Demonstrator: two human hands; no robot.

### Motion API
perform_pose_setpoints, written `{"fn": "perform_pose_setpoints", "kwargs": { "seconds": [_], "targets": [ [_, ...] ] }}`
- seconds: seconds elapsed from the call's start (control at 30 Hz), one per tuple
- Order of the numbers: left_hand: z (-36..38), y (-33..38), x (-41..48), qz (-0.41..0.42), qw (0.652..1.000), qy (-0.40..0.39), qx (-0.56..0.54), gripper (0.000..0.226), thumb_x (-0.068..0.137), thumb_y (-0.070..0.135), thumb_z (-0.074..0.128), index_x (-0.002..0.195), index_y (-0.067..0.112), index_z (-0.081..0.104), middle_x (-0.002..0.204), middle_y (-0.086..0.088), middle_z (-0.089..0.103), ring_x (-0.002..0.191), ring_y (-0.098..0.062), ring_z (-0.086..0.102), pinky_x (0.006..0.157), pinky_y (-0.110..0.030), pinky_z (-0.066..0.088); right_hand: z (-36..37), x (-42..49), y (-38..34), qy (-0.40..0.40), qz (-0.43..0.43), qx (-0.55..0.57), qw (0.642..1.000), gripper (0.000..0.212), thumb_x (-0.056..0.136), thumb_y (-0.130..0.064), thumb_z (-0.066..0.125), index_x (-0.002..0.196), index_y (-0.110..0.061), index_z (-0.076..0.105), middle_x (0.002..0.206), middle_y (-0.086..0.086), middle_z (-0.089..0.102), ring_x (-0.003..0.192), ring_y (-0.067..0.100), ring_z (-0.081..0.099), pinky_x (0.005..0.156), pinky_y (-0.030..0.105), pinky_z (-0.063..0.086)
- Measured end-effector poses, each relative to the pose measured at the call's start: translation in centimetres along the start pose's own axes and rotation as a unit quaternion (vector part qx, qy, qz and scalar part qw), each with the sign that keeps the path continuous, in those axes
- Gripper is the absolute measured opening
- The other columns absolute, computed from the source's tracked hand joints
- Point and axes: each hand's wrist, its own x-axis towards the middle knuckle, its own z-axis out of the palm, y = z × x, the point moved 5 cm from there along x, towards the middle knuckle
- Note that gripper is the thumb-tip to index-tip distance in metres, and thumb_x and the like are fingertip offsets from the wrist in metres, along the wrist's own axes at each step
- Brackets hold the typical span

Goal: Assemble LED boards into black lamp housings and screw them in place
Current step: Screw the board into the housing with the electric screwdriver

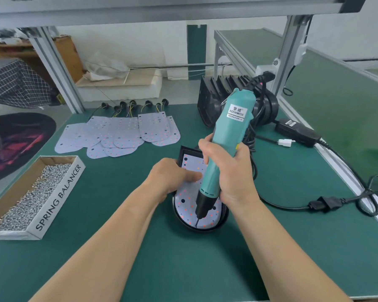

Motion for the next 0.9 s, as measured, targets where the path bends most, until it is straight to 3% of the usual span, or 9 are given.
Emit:
{"fn": "perform_pose_setpoints", "kwargs": {
  "seconds": [0.13,0.2,0.27,0.33,0.4,0.5,0.6,0.7,0.9],
  "targets": [
    [-0.1,-0.2,0.1,-0.004,1.000,0.001,0.020,0.040,0.067,0.044,0.086,0.092,0.015,0.074,0.088,-0.002,0.076,0.084,-0.024,0.073,0.082,-0.040,0.060,-0.2,0.2,-0.6,0.017,-0.004,0.013,1.000,0.021,0.076,-0.013,0.068,0.062,-0.019,0.054,0.059,-0.001,0.043,0.057,0.013,0.039,0.057,0.018,0.039],
    [-0.6,0.0,-0.2,-0.004,0.998,0.019,0.055,0.051,0.068,0.057,0.082,0.084,0.011,0.065,0.078,-0.001,0.069,0.072,-0.025,0.066,0.069,-0.037,0.056,-0.4,0.2,-0.9,0.043,-0.005,0.028,0.999,0.020,0.077,-0.013,0.067,0.062,-0.021,0.057,0.059,-0.001,0.044,0.057,0.013,0.040,0.057,0.019,0.039],
    [-1.6,0.6,-1.0,0.007,0.991,0.076,0.111,0.063,0.072,0.074,0.070,0.074,0.015,0.047,0.065,0.005,0.048,0.057,-0.018,0.047,0.054,-0.030,0.036,-0.7,0.4,-1.4,0.084,-0.004,0.062,0.995,0.019,0.076,-0.013,0.068,0.062,-0.022,0.060,0.059,0.000,0.044,0.056,0.014,0.040,0.055,0.020,0.039],
    [-2.8,1.1,-2.0,0.041,0.981,0.151,0.115,0.058,0.077,0.075,0.062,0.084,0.018,0.051,0.070,0.009,0.048,0.066,-0.016,0.049,0.059,-0.031,0.035,-1.2,0.7,-1.9,0.126,-0.010,0.100,0.987,0.015,0.076,-0.013,0.069,0.065,-0.020,0.061,0.062,0.002,0.045,0.056,0.014,0.041,0.054,0.020,0.038],
    [-3.9,1.4,-3.0,0.099,0.977,0.182,0.042,0.032,0.086,0.053,0.066,0.090,0.023,0.058,0.070,0.011,0.050,0.069,-0.016,0.049,0.059,-0.030,0.036,-1.6,1.1,-2.6,0.158,-0.014,0.134,0.978,0.016,0.077,-0.012,0.069,0.066,-0.019,0.060,0.064,0.001,0.046,0.056,0.013,0.041,0.053,0.021,0.037],
    [-3.6,1.2,-4.8,0.102,0.987,-0.036,-0.121,0.007,0.075,0.025,0.075,0.071,0.022,0.070,0.058,0.009,0.047,0.050,-0.009,0.037,0.044,-0.019,0.026,-2.3,1.7,-3.2,0.207,-0.012,0.180,0.962,0.014,0.077,-0.010,0.068,0.071,-0.015,0.056,0.064,-0.002,0.050,0.056,0.012,0.045,0.052,0.019,0.039],
    [-2.5,0.4,-6.9,0.073,0.950,-0.244,-0.182,0.019,0.071,0.016,0.075,0.089,0.010,0.078,0.062,0.001,0.058,0.050,-0.007,0.043,0.042,-0.014,0.029,-2.7,2.1,-3.5,0.233,-0.001,0.213,0.949,0.019,0.074,-0.014,0.070,0.084,-0.008,0.054,0.073,0.000,0.051,0.063,0.012,0.049,0.058,0.019,0.043],
    [-2.1,0.0,-7.0,0.065,0.938,-0.261,-0.219,0.020,0.070,0.012,0.078,0.090,0.007,0.079,0.077,-0.009,0.068,0.055,-0.008,0.049,0.043,-0.012,0.034,-2.8,2.2,-3.4,0.244,0.009,0.223,0.944,0.024,0.073,-0.015,0.071,0.090,-0.008,0.055,0.077,0.000,0.052,0.066,0.012,0.050,0.061,0.019,0.045],
    [-1.1,-0.2,-6.8,0.045,0.931,-0.251,-0.260,0.008,0.074,0.013,0.077,0.080,0.008,0.079,0.073,-0.010,0.067,0.050,-0.006,0.046,0.037,-0.011,0.030,-2.7,1.8,-3.4,0.249,0.005,0.222,0.943,0.016,0.076,-0.012,0.071,0.081,-0.013,0.055,0.075,-0.001,0.052,0.066,0.012,0.051,0.060,0.019,0.047]
  ]
}}
